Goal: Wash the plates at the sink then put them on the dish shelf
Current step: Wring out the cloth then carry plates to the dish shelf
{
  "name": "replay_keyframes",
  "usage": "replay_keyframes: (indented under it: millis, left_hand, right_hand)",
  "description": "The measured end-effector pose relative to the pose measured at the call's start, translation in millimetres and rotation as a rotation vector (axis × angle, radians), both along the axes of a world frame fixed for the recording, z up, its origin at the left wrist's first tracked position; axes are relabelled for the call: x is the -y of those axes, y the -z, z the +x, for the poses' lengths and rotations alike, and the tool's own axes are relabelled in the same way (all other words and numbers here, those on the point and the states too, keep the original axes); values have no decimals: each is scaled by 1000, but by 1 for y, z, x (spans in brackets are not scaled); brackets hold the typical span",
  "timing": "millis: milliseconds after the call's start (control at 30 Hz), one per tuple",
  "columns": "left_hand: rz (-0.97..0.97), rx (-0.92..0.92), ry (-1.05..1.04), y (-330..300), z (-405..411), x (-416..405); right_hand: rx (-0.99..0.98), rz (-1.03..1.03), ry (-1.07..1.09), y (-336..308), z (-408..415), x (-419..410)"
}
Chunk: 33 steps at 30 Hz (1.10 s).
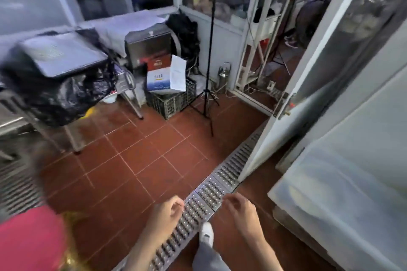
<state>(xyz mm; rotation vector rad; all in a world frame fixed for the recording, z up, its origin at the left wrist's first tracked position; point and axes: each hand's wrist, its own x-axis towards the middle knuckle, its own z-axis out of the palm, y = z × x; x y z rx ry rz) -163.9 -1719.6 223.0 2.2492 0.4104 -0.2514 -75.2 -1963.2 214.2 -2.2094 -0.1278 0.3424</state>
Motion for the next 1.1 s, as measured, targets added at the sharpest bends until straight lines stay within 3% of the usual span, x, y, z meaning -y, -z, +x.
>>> replay_keyframes:
  millis: [233,567,867,1100]
  left_hand:
    - [-1,-55,-266,2,34,-65]
    - [-20,-59,-559,-12,99,-142]
    - [-41,-47,-775,-7,110,-207]
    - [-44,-13,-849,9,140,-290]
  right_hand:
    - [-55,6,-318,15,91,-99]
    - [-115,42,-564,4,205,-213]
    - [-137,1,-750,19,237,-318]
    - [-19,-128,-876,33,264,-411]
